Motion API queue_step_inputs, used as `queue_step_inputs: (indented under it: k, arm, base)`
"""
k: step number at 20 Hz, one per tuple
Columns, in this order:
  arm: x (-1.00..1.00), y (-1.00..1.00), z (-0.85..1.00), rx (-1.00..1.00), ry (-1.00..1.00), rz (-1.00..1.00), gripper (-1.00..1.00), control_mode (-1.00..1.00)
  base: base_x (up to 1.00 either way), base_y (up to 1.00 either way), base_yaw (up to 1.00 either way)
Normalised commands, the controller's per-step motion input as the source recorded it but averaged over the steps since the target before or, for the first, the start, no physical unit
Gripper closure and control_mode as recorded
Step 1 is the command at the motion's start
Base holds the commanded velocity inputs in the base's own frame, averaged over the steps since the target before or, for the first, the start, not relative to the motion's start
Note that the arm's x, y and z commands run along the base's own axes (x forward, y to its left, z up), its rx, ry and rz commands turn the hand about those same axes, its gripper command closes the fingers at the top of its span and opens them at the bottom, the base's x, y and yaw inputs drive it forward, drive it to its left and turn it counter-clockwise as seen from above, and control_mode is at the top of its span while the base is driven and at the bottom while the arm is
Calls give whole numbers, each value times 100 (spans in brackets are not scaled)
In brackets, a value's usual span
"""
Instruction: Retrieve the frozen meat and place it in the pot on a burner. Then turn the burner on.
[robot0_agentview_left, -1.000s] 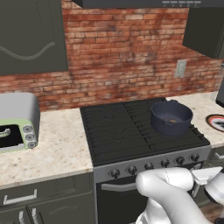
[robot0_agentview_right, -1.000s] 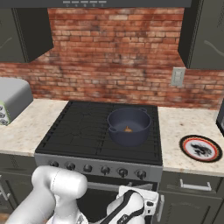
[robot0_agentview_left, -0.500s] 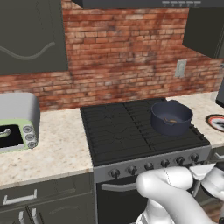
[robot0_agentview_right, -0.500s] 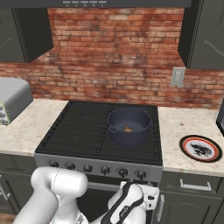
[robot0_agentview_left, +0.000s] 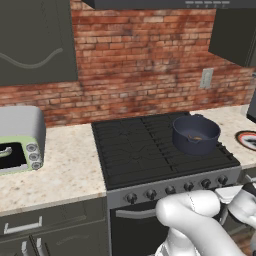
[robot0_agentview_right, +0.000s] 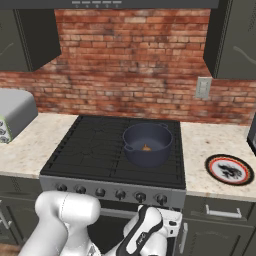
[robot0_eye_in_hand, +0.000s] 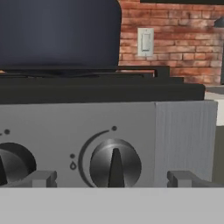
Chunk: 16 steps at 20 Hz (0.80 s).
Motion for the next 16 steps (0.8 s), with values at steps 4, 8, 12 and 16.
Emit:
queue_step_inputs:
  k: [4,8,12,16]
  arm:
    - [2,0,-4,0,0,0,-100,-100]
    - [8,-5,-3,0,0,0,-100,-100]
    - [22,-8,0,0,0,0,-100,-100]
    - [10,0,0,0,0,0,-100,-100]
  base:
    - [0,0,0]
    - [0,0,0]
    - [0,0,0]
    - [0,0,0]
